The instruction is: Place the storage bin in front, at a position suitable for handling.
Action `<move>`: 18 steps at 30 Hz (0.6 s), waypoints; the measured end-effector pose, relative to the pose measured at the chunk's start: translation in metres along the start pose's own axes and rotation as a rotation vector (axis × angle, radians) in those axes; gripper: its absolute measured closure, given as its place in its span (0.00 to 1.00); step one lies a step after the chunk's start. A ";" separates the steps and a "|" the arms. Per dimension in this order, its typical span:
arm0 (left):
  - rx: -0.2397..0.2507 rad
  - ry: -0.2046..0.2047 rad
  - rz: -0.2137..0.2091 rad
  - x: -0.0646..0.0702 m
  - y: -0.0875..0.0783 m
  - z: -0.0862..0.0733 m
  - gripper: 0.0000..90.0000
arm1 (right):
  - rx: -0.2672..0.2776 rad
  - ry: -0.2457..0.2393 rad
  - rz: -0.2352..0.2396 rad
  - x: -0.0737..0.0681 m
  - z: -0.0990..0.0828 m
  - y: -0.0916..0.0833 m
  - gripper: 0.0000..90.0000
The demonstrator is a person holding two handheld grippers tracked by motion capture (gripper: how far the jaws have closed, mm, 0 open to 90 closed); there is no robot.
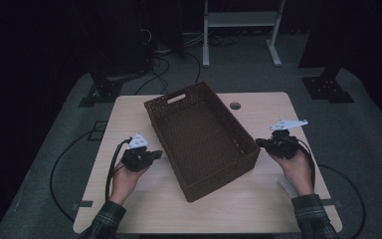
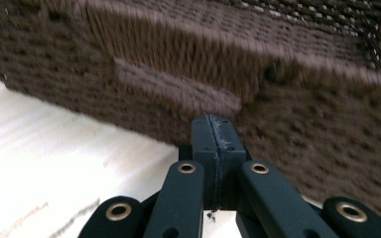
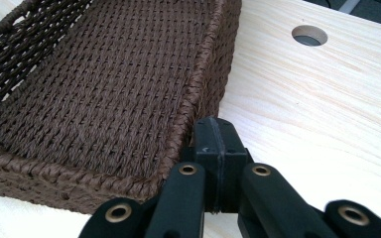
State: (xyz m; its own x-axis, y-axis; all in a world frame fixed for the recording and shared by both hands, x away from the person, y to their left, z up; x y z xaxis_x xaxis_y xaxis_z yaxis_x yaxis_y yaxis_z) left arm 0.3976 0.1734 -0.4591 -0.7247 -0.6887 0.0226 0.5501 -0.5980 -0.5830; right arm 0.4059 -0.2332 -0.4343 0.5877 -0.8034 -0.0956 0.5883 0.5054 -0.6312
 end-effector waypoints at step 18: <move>-0.041 0.005 0.054 -0.019 0.016 0.012 1.00 | -0.001 -0.050 0.048 -0.020 -0.007 -0.004 1.00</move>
State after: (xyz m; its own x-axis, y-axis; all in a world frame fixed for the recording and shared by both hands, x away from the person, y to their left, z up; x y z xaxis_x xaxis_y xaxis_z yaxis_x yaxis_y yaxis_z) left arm 0.4248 0.1720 -0.4588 -0.6965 -0.7174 -0.0136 0.5709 -0.5425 -0.6162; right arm 0.3881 -0.2218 -0.4348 0.6419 -0.7618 -0.0875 0.5583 0.5425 -0.6276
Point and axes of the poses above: each handheld gripper's, and its own axes: y roughly forward along the jaws, z roughly out of its top, x roughly to its right, the point moved 5 cm from there along y, roughly forward along the jaws, and after that the axes turned 2 degrees about y, right-handed, at the moved point
